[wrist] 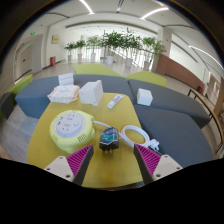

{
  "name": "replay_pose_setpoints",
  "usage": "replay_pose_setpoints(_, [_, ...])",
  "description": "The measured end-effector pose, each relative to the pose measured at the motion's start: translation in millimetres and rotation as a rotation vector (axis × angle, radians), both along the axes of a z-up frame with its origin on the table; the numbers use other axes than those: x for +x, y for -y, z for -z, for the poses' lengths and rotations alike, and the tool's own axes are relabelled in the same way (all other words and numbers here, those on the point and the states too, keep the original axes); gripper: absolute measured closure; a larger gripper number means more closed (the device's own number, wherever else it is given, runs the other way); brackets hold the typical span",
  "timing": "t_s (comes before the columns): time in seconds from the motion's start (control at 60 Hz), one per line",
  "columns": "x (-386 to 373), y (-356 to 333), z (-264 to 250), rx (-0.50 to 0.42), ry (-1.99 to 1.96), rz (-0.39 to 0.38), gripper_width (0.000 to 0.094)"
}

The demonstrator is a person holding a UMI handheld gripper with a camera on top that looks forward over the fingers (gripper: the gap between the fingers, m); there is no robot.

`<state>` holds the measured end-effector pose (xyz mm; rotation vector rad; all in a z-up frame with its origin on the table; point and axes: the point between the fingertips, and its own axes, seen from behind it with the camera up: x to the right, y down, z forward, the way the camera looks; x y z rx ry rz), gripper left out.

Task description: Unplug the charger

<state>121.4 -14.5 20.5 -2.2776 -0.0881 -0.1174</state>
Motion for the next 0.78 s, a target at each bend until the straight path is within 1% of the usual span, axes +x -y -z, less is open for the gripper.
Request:
replay_pose_setpoints(0.05, [-3, 14, -13, -0.002, -0.014, -0.009, 0.0089])
replay_pose_setpoints(0.15, [-7, 47, -44, 0.027, -0.018, -0.026, 0.0088])
replay_pose_setpoints(0.233, [-6, 79, -63, 0.041, -0.023, -0.022, 0.0089])
replay_pose_setpoints(0.317, [-12, 107, -76, 0.047, -0.038, -0.034, 0.0086])
replay_pose_setpoints(0.45, [-15, 135, -96, 0.099, -0.044, -0.066, 0.0090])
replay_pose_setpoints(0.517, [-8, 141, -99, 0.113, -0.052, -0.047, 0.0093])
replay_pose_setpoints(0.617, [12, 138, -103, 0.153, -0.064, 0.011, 0.0085])
replay_pose_setpoints(0.783, [13, 135, -89, 0.136, -0.176, 0.019, 0.0090])
